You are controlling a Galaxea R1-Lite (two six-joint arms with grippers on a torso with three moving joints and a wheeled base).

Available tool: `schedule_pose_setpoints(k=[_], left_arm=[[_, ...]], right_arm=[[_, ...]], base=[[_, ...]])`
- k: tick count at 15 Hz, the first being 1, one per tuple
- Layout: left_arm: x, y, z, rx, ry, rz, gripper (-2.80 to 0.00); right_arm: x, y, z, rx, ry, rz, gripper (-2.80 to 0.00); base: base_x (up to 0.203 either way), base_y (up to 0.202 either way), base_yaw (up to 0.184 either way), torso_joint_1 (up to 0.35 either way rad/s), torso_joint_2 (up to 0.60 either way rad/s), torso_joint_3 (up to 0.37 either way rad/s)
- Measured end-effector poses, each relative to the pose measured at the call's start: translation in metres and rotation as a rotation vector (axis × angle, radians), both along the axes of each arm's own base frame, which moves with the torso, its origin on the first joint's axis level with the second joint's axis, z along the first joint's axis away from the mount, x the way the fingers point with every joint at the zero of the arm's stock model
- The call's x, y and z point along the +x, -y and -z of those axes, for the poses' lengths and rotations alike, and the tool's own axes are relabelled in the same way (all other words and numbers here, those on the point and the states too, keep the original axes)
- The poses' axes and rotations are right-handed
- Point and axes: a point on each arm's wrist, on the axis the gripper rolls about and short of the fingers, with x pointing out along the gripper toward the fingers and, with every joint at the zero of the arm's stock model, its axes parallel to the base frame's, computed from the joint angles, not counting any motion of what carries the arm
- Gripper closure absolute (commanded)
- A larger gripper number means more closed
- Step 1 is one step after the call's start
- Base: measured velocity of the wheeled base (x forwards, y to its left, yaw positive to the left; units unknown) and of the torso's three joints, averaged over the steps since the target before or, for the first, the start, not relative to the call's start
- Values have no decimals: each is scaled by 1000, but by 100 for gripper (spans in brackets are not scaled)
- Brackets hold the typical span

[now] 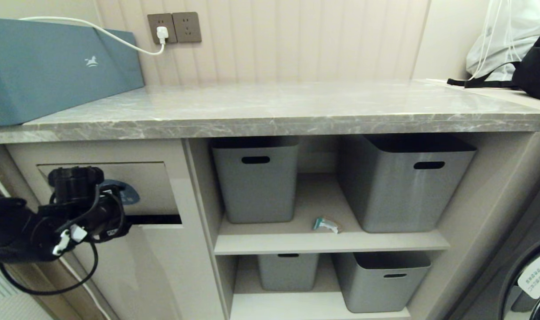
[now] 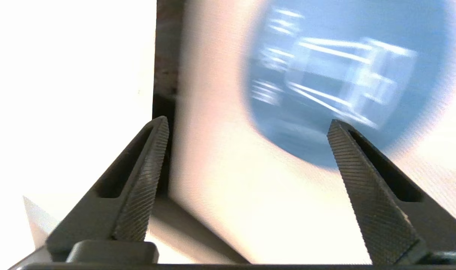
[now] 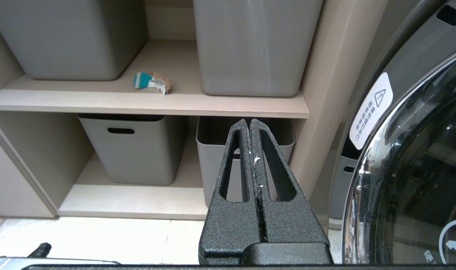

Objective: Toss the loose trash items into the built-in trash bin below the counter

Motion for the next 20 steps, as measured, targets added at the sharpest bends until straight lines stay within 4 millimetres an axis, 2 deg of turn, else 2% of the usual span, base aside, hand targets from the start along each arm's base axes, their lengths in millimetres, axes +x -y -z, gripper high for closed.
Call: schedule_pose_setpoints(k=[1, 2, 3, 8, 10, 12, 14, 16, 18, 20], left_arm=[[-11, 1, -8, 3, 13, 2, -280], [-24, 2, -17, 10, 27, 6, -42], [-37, 4, -25, 23, 34, 15, 0], [-117, 28, -57, 185, 56, 182, 0], [-152, 37, -60, 334, 18, 311, 0], [-185, 39, -57, 561, -16, 454, 0], [-214, 38, -53, 773, -15, 584, 0], [-234, 38, -45, 933, -34, 721, 0], [-243, 41, -42, 1072, -24, 816, 0], [-249, 41, -38, 1223, -42, 893, 0]], right_arm=[[0, 0, 0, 1, 0, 0, 0], [0, 0, 0, 1, 0, 1, 0], [0, 0, 0, 1, 0, 1, 0], [0, 0, 0, -2, 1, 0, 0], [0, 0, 0, -12, -2, -2, 0], [-1, 0, -2, -15, 3, -5, 0], [-3, 0, -19, -19, 34, -18, 0], [0, -2, -46, -20, 24, -66, 0], [16, -4, -72, -21, -63, -166, 0], [44, -6, -87, -29, -184, -264, 0]], base=[[0, 0, 0, 0, 0, 0], [0, 0, 0, 0, 0, 0], [0, 0, 0, 0, 0, 0], [0, 0, 0, 0, 0, 0], [0, 0, 0, 0, 0, 0], [0, 0, 0, 0, 0, 0], [0, 0, 0, 0, 0, 0], [0, 0, 0, 0, 0, 0], [0, 0, 0, 0, 0, 0], [0, 0, 0, 0, 0, 0]])
